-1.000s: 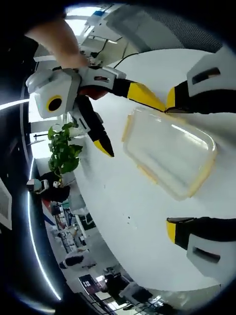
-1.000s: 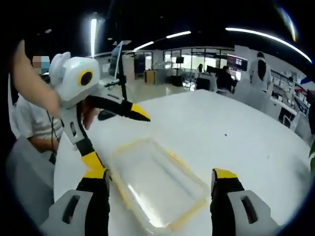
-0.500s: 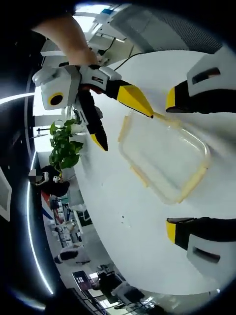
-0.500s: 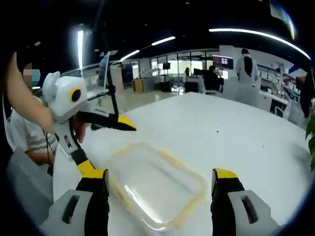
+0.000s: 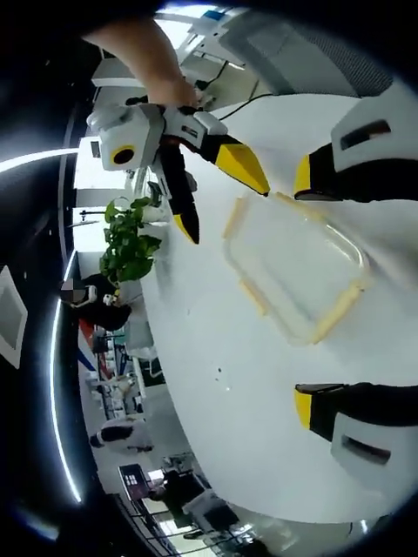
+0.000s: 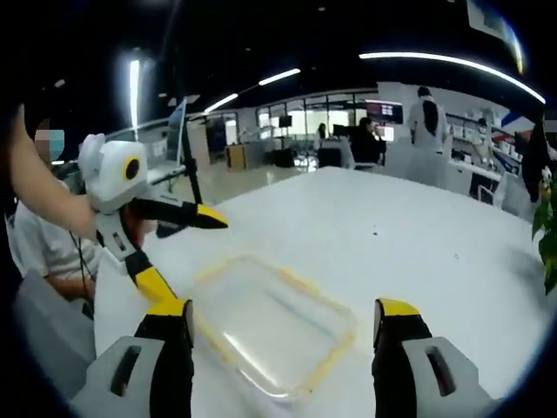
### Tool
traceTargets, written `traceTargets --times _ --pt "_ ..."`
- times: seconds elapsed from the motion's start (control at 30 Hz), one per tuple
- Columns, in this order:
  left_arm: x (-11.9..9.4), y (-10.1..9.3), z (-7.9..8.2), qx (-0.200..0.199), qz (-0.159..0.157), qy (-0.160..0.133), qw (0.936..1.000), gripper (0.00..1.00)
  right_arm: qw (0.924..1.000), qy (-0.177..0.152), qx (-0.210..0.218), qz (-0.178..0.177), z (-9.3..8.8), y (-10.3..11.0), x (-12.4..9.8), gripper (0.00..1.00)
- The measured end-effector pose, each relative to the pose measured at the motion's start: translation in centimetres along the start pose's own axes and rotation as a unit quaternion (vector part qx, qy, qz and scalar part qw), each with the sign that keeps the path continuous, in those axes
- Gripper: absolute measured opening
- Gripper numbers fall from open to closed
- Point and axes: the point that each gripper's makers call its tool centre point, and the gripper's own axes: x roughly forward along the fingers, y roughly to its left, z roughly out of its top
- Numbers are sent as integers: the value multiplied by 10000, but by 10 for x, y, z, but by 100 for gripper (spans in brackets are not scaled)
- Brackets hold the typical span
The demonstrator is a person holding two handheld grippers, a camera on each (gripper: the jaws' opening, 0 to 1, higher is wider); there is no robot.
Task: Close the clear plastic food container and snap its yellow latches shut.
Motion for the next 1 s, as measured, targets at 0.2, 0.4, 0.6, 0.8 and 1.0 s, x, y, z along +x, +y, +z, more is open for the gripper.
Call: traceTargets --times 0.2,0.4,0.6,0.8,1.0 --pt "-8 1 2 -168 77 -78 9998 86 9997 -86 214 -115 1 -3 -9 85" --pt "-16 2 -2 -506 196 -69 9985 86 9994 -113 252 -205 1 -5 -20 85" --pt "-25 2 -5 -600 301 -135 9976 85 9990 -154 301 -286 2 -7 -29 85" --pt "-33 -1 -7 -696 363 -162 9968 84 9988 -145 316 -359 -1 -7 -37 84" --pt "-44 -1 -10 -717 406 -159 9965 84 9983 -108 384 -435 -7 -6 -47 83"
